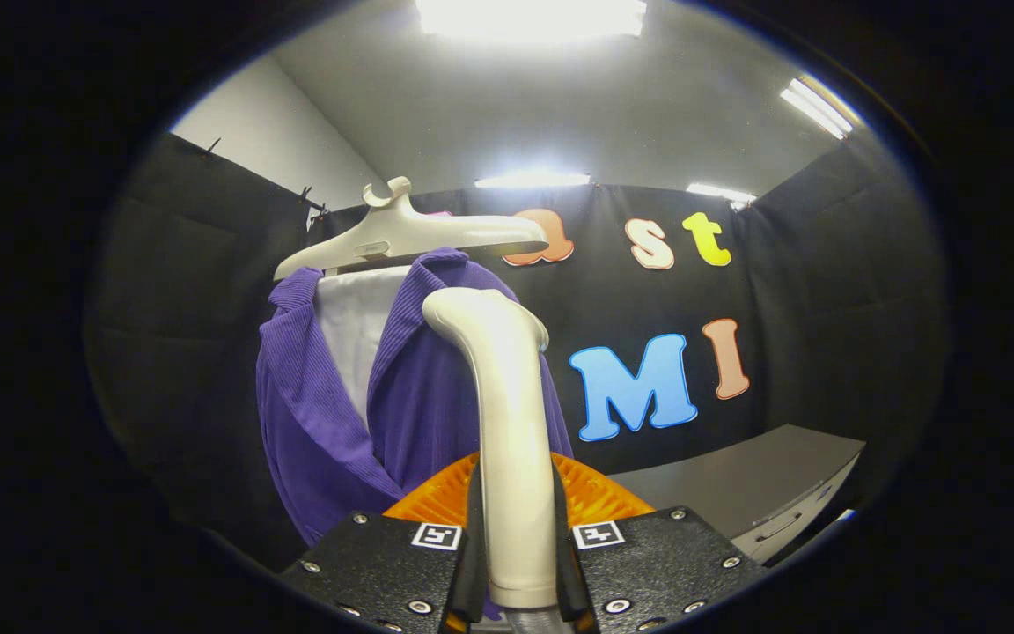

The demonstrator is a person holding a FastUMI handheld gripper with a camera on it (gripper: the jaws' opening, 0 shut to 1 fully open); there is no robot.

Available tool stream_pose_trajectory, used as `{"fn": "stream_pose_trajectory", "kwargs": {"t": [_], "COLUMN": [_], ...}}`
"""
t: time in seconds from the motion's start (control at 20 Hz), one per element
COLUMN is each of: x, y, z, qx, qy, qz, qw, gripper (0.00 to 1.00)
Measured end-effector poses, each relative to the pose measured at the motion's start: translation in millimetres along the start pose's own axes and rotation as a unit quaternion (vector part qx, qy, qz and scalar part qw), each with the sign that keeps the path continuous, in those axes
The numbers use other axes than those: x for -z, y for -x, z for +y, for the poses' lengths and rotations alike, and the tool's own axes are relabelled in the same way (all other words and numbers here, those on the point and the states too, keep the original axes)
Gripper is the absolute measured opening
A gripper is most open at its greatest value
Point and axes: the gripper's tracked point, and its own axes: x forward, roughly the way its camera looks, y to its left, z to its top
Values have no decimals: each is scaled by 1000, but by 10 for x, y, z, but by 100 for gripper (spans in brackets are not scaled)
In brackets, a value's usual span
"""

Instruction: Iron the clothes twice with a garment steamer, once on the left side and once on the right side.

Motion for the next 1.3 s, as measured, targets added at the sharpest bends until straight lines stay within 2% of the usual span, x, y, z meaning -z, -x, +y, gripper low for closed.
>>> {"fn": "stream_pose_trajectory", "kwargs": {"t": [0.2, 1.0, 1.3], "x": [137, 1160, 1860], "y": [31, 340, 625], "z": [-65, -82, 2], "qx": [11, 24, 4], "qy": [11, 95, 132], "qz": [5, 63, 115], "qw": [1000, 993, 985], "gripper": [31, 31, 32]}}
